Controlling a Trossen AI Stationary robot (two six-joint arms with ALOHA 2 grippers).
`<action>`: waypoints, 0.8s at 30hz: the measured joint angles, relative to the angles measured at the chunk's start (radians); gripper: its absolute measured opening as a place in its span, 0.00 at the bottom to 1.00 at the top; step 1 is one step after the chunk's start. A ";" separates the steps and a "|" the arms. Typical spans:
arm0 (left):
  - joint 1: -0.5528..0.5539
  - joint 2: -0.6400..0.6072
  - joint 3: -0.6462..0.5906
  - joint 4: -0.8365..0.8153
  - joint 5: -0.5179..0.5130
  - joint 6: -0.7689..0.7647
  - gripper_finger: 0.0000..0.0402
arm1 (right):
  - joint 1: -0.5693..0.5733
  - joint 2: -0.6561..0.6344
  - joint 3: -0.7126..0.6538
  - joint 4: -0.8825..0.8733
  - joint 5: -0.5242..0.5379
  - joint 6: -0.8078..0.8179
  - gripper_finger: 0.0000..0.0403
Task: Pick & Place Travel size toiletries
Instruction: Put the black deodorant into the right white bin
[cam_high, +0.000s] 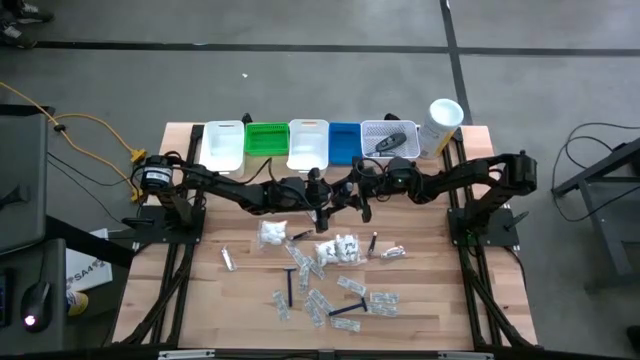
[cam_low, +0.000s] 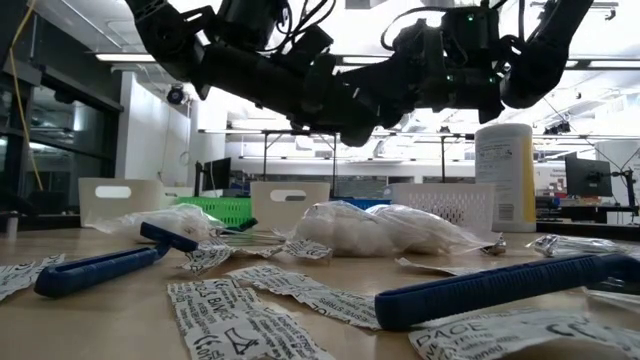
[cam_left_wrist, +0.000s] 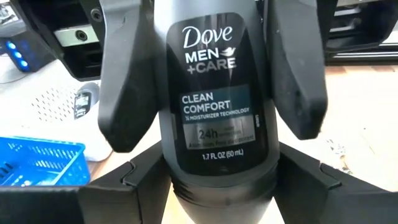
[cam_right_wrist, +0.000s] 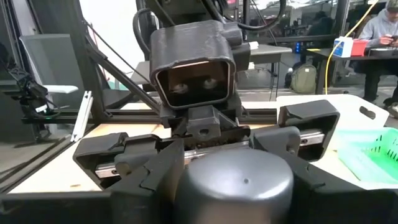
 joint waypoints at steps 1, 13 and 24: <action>0.000 0.000 0.000 -0.002 0.000 0.000 0.57 | -0.003 0.000 0.000 -0.002 0.001 0.000 0.43; 0.025 -0.002 0.000 -0.026 -0.010 -0.012 0.84 | -0.022 0.001 -0.003 -0.040 0.035 -0.002 0.43; 0.025 -0.134 0.000 -0.355 -0.302 -0.057 0.88 | -0.110 -0.118 -0.002 -0.234 0.240 -0.017 0.43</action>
